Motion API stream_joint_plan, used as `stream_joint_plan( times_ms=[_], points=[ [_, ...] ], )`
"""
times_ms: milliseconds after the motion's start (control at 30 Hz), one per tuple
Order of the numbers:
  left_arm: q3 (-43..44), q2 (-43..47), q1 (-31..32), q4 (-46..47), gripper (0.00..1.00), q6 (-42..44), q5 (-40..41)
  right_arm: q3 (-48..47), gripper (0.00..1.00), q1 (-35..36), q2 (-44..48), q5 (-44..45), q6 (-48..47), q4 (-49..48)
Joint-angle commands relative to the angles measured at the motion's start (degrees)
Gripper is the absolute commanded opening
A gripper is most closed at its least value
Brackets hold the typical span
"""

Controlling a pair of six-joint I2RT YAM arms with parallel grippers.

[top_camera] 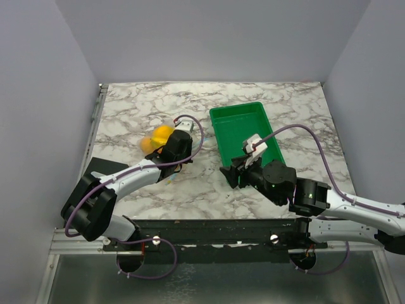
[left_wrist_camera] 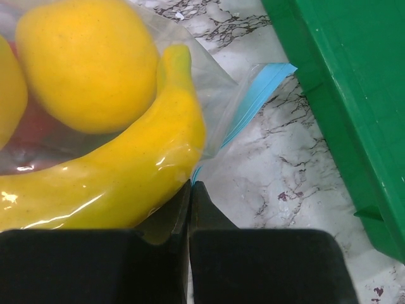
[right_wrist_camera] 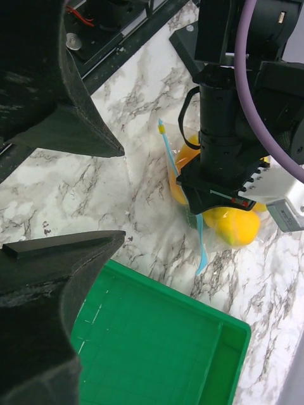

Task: Place the food in the zip-top bag and seal the zipper
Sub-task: Place the zipper food storage bag at the center of the board, then reset both arms

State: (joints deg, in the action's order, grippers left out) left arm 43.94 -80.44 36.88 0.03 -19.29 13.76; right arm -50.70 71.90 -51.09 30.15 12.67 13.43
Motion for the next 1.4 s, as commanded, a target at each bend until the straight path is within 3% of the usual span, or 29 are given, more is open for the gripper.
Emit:
stream_joint_plan(
  times_ms=[0, 200, 400, 800, 1133, 1200, 1267, 1367],
  points=[
    [0.9, -0.6, 0.5, -1.2, 0.02, -1.3, -0.5, -0.9, 0.57, 0.0, -0.1, 0.4, 1.3, 2.2],
    [2.0, 0.1, 0.5, -3.1, 0.25, -2.0, -2.2, 0.3, 0.63, -0.1, 0.2, 1.6, 2.2, 2.4],
    [2.4, 3.3, 0.7, -4.6, 0.39, -2.4, -4.7, 0.2, 0.68, -0.1, -0.5, 2.7, 2.7, 2.8],
    [5.5, 10.2, 1.0, -11.0, 0.45, -2.5, -9.5, -0.7, 0.73, -0.1, -2.3, 5.6, 3.0, 2.5],
    [8.2, 14.4, 1.0, -16.9, 0.49, 0.7, -7.0, -1.8, 0.76, -0.2, -3.4, 8.6, 2.4, 2.1],
    [9.3, 15.1, 1.0, -18.4, 0.54, 1.9, -5.8, -2.7, 0.78, -1.1, -4.0, 8.8, 2.1, 2.8],
    [10.8, 15.5, 1.0, -20.0, 0.72, 3.1, -5.0, -3.5, 0.79, -2.0, -4.9, 8.5, 1.8, 3.6],
    [12.5, 16.6, 1.0, -21.7, 0.85, 4.9, -3.7, -4.6, 0.80, -4.0, -6.0, 7.5, 1.2, 4.7]
  ],
)
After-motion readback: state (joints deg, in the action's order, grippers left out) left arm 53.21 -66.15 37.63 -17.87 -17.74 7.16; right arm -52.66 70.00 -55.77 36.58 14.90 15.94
